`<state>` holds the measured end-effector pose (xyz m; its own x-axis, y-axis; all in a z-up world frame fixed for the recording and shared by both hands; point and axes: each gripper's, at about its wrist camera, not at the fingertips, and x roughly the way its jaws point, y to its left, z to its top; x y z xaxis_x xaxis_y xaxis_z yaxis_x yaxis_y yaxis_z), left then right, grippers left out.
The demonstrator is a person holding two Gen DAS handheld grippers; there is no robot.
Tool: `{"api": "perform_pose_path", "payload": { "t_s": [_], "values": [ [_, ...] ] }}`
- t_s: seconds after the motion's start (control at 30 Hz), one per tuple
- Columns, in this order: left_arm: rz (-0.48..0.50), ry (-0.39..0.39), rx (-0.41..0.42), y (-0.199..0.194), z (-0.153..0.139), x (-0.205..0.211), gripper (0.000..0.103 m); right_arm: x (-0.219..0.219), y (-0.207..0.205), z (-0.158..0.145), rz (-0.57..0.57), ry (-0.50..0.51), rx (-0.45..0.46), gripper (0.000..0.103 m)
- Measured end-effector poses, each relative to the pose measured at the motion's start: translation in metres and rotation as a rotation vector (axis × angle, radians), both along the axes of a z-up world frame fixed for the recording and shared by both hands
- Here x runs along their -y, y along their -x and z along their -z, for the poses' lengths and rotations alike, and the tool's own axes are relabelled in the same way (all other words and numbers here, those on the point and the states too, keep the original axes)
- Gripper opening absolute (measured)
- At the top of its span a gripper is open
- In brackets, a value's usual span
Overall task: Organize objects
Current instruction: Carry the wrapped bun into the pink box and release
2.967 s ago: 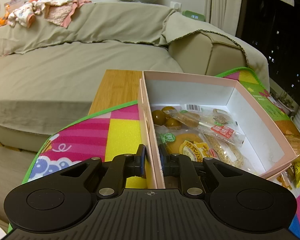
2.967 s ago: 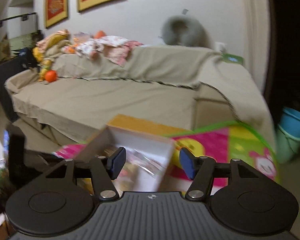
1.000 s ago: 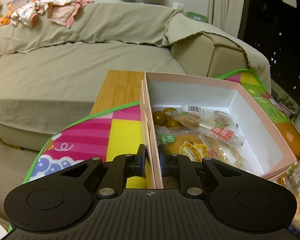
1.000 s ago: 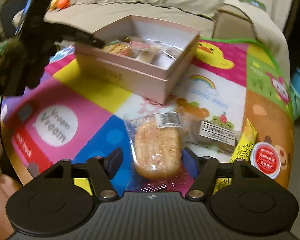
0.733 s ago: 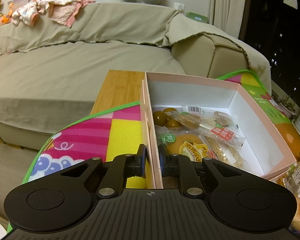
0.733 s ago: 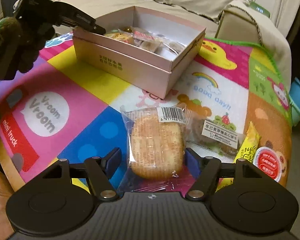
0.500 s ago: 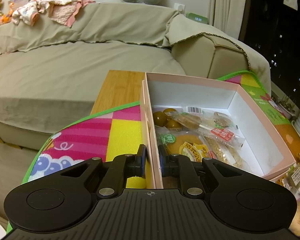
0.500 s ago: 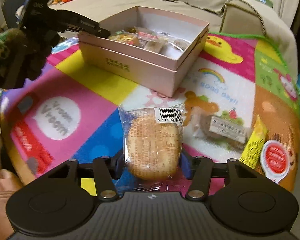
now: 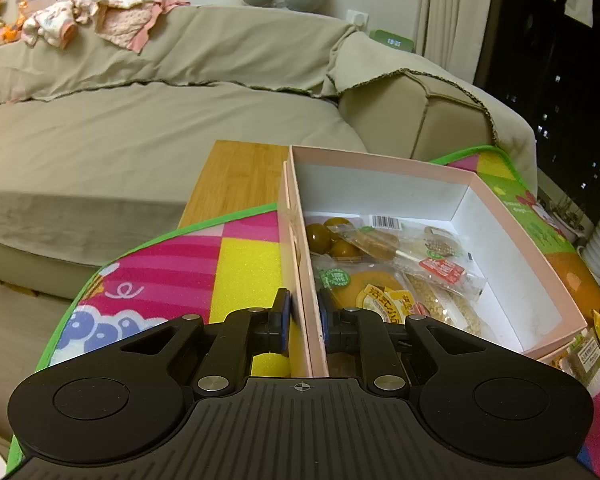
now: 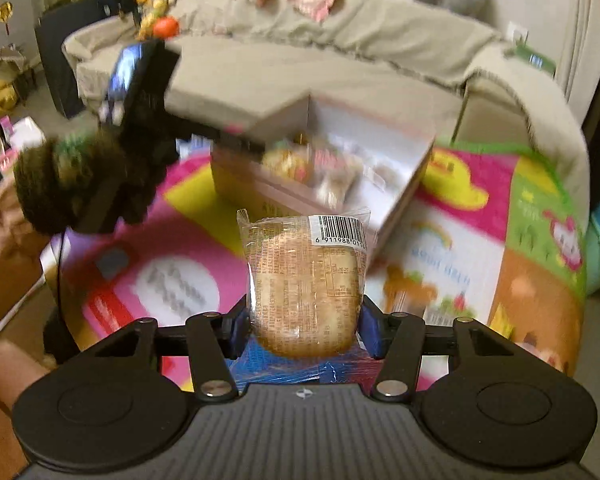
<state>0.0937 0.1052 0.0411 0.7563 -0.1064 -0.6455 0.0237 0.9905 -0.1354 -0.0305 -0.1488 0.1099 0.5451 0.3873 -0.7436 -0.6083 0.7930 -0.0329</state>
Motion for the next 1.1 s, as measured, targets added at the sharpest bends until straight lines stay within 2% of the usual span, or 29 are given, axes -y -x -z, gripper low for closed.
{"api": "perform_pose_path", "payload": {
  "t_s": [0.17,0.3,0.37,0.47,0.57,0.73,0.8,0.83,0.93,1.1],
  "values": [
    [0.001,-0.005,0.000,0.000,0.001,0.001,0.016,0.000,-0.012,-0.045,0.012,-0.075,0.128,0.053],
    [0.001,-0.006,0.000,-0.001,0.001,0.001,0.016,-0.005,-0.034,-0.069,0.038,-0.101,0.222,0.053],
    [0.002,-0.007,0.000,0.000,0.001,0.001,0.016,-0.008,-0.050,-0.074,0.053,-0.117,0.239,0.053],
    [0.001,-0.009,0.001,0.000,0.001,0.002,0.016,-0.010,-0.077,-0.079,0.097,-0.171,0.214,0.053],
    [0.001,-0.008,0.000,0.000,0.001,0.002,0.016,-0.012,-0.106,-0.077,0.152,-0.228,0.170,0.053],
    [0.001,-0.009,0.000,-0.001,0.001,0.002,0.016,-0.026,-0.142,-0.070,0.212,-0.232,0.175,0.053],
    [0.000,-0.010,-0.001,-0.001,0.002,0.003,0.016,-0.032,-0.158,-0.065,0.229,-0.226,0.168,0.059],
    [0.000,-0.012,-0.002,0.000,0.002,0.003,0.016,-0.034,-0.163,-0.062,0.237,-0.218,0.165,0.068],
    [0.000,-0.016,-0.002,-0.001,0.002,0.004,0.016,-0.034,-0.167,-0.051,0.255,-0.190,0.162,0.070],
    [0.001,-0.018,-0.004,-0.001,0.002,0.005,0.016,-0.019,-0.150,-0.030,0.274,-0.145,0.137,0.071]
  ]
}}
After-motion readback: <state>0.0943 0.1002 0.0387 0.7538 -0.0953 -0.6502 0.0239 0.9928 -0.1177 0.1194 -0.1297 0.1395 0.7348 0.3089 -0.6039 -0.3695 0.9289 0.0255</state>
